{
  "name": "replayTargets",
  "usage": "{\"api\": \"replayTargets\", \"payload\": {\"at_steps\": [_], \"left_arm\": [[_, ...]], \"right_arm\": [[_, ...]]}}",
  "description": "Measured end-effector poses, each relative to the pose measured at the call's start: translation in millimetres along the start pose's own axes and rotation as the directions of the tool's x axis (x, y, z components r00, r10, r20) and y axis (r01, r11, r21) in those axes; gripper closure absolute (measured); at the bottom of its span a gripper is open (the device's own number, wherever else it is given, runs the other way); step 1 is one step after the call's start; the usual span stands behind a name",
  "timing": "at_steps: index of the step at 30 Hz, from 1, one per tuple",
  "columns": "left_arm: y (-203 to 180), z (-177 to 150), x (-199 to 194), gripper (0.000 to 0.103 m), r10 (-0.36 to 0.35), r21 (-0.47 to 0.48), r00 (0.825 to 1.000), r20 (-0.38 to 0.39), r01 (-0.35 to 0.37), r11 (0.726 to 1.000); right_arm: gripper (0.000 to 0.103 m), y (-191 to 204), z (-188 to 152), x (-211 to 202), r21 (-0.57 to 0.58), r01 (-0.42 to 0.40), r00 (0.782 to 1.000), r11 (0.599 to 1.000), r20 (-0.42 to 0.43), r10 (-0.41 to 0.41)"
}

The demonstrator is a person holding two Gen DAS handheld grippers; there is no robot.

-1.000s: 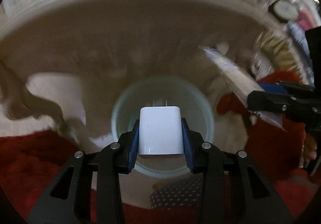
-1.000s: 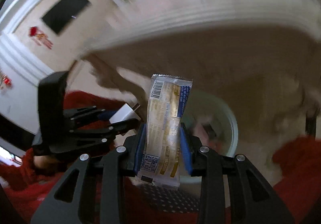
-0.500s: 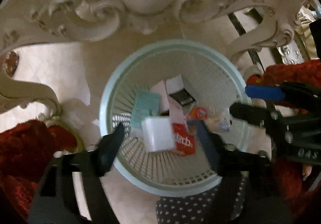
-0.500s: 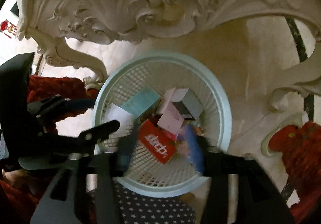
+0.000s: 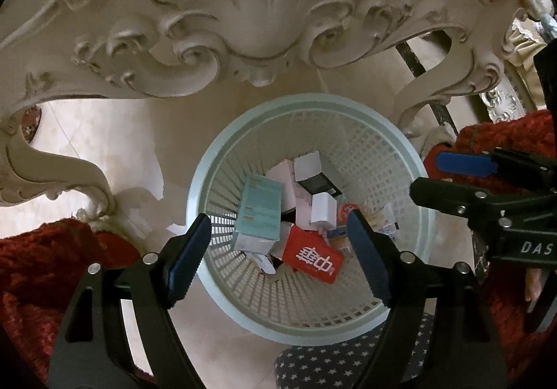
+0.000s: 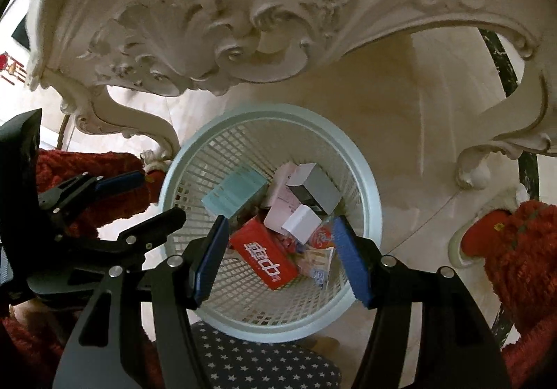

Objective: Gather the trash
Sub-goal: 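Carry the bread snack and white charger over the wastebasket and open both tools, then move both open tools back over the table toward the next items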

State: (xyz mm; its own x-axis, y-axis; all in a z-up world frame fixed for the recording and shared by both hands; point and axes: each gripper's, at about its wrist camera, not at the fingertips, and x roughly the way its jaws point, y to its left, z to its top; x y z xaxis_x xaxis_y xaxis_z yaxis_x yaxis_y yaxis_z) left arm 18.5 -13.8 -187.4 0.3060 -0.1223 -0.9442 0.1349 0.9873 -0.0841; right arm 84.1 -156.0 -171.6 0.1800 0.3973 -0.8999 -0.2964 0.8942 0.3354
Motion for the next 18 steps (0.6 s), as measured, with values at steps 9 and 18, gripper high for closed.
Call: {"api": "replayTargets", "payload": {"at_steps": [9,18], "left_arm": [[13.0,6.3,-141.9,0.025,-0.136,0.112,0.965,0.225,0.113,0.987],[91.5,108.1,-205.5,0.025,0.096,-0.086,0.902,0.422,-0.066,0.994]], "right_arm": [[0.026,46.2,1.3,-147.0,-0.232,-0.111,0.944,0.966,0.279,0.175],[0.024,30.9,71.4,-197.7,-0.119,0.052,0.841,0.992,0.541,0.021]]}}
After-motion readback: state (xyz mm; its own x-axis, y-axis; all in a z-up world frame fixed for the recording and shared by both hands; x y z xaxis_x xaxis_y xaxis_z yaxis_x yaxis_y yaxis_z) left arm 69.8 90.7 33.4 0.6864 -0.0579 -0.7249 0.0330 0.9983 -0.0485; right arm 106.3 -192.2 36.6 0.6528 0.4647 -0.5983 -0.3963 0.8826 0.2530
